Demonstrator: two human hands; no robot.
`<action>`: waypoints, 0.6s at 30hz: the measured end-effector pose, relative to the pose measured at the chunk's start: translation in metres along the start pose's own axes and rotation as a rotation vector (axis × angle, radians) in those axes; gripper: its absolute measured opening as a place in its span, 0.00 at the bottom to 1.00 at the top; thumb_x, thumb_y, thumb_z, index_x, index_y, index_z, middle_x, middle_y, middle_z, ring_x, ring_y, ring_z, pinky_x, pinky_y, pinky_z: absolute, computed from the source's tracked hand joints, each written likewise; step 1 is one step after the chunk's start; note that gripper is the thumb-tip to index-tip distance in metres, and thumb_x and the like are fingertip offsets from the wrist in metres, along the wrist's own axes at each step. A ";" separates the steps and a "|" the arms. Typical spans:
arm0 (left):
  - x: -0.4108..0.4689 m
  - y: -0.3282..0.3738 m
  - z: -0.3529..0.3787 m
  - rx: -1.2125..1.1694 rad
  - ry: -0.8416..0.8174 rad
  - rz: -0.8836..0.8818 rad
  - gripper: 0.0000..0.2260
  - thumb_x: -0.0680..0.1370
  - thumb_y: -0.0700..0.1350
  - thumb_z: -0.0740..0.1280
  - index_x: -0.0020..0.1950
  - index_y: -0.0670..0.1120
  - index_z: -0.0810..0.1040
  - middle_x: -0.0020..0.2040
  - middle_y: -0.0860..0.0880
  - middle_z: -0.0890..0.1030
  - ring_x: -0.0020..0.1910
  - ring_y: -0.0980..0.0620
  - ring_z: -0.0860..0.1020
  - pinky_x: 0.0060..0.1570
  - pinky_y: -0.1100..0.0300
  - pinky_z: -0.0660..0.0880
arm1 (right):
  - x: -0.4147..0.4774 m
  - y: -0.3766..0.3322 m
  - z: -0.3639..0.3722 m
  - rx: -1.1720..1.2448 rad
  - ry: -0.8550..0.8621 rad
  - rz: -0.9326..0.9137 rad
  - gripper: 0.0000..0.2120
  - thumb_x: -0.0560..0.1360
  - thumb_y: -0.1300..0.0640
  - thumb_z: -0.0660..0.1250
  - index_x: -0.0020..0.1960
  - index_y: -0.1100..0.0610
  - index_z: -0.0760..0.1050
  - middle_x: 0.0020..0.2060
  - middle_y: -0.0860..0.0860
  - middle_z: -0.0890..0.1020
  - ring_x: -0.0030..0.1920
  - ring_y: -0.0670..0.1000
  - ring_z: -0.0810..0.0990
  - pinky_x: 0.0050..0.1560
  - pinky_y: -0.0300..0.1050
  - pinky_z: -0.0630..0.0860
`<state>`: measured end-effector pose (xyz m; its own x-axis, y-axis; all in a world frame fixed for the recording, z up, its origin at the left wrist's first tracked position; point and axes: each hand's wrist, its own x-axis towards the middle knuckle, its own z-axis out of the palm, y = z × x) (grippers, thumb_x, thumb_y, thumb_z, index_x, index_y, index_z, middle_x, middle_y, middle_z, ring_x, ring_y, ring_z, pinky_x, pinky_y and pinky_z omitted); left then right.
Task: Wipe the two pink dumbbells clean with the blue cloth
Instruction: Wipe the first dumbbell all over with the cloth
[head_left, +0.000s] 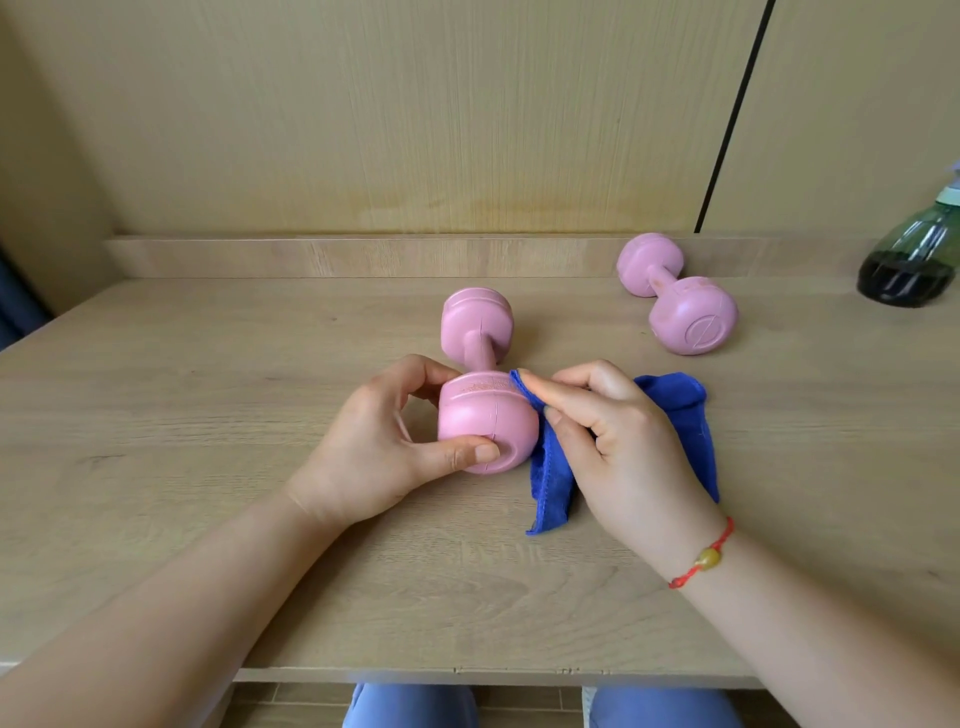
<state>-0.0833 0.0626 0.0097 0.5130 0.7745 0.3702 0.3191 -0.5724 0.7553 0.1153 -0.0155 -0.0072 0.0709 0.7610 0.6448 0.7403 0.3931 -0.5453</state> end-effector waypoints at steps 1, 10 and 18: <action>0.000 0.001 0.000 0.003 -0.006 0.011 0.24 0.60 0.63 0.76 0.52 0.55 0.78 0.50 0.62 0.81 0.51 0.60 0.78 0.50 0.75 0.68 | -0.001 0.000 -0.001 -0.017 0.007 -0.016 0.18 0.76 0.65 0.62 0.63 0.55 0.80 0.47 0.49 0.77 0.48 0.41 0.75 0.52 0.25 0.67; -0.001 0.001 0.000 -0.043 -0.057 0.046 0.25 0.59 0.58 0.79 0.53 0.57 0.77 0.50 0.58 0.81 0.49 0.57 0.79 0.50 0.73 0.70 | -0.001 0.001 -0.003 -0.018 0.012 0.012 0.16 0.76 0.65 0.62 0.61 0.57 0.81 0.47 0.47 0.77 0.48 0.39 0.75 0.50 0.24 0.67; -0.001 -0.001 -0.001 -0.067 -0.039 0.001 0.25 0.58 0.51 0.82 0.52 0.57 0.79 0.49 0.57 0.82 0.48 0.58 0.79 0.49 0.73 0.71 | 0.019 -0.019 0.001 0.002 -0.027 -0.069 0.16 0.76 0.65 0.61 0.58 0.56 0.83 0.47 0.46 0.75 0.48 0.42 0.76 0.53 0.29 0.70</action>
<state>-0.0853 0.0626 0.0090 0.5442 0.7621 0.3509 0.2653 -0.5531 0.7897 0.1018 -0.0078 0.0143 0.0016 0.7455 0.6665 0.7415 0.4463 -0.5009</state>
